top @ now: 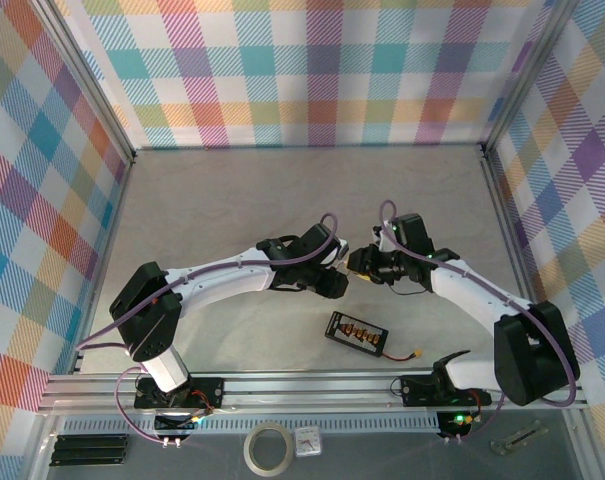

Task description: Unlock with the key

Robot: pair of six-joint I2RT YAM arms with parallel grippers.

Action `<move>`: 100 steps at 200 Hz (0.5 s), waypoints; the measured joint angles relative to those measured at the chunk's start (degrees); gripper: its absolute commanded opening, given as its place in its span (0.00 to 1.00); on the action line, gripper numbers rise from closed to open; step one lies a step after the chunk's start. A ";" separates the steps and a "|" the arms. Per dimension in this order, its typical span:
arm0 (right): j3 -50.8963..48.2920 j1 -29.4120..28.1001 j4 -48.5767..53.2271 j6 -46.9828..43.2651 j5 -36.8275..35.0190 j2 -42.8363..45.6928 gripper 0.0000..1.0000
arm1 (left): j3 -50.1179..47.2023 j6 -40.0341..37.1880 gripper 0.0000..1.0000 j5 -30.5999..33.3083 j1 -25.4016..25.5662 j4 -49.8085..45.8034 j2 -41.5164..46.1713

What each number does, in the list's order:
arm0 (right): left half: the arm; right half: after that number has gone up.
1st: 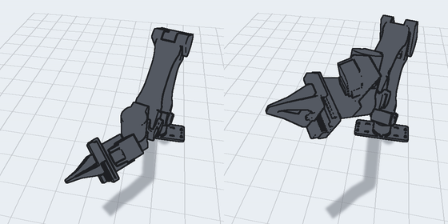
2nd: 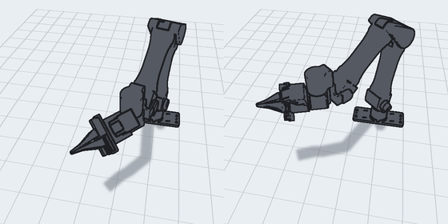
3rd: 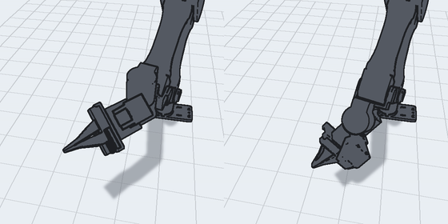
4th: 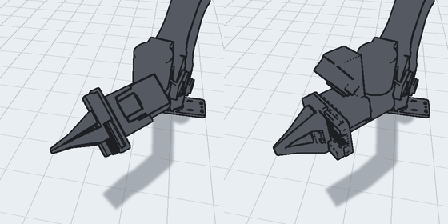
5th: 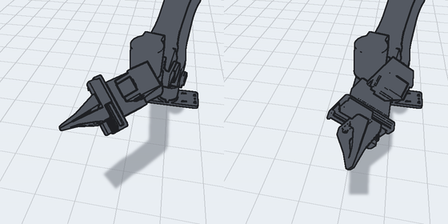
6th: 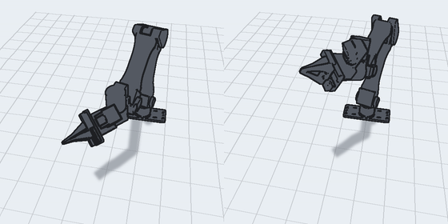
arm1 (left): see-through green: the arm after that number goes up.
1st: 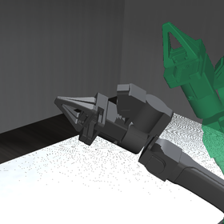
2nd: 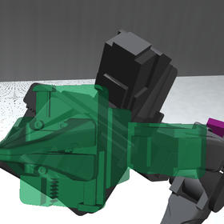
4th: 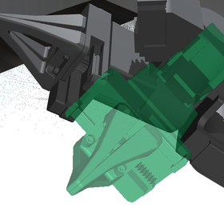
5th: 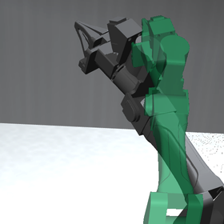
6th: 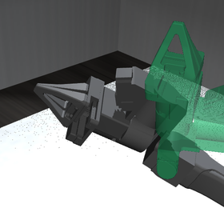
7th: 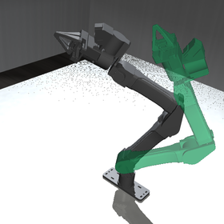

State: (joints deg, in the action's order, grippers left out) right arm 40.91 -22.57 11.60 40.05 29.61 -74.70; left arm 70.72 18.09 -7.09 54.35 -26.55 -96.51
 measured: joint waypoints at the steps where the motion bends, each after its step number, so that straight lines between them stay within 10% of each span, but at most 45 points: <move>1: 0.00 -0.02 0.00 0.00 0.02 -0.02 0.32 | 0.00 0.00 0.08 0.00 0.00 0.00 0.00; 100: 1.84 -2.54 2.12 -0.31 -1.68 -3.48 0.00 | -1.18 -0.37 0.06 -1.18 0.50 2.43 0.07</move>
State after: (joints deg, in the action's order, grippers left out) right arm 42.74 -25.10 13.72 39.75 27.92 -78.17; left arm 69.54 17.72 -8.27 54.85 -24.12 -96.44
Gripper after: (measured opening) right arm 0.099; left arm 0.435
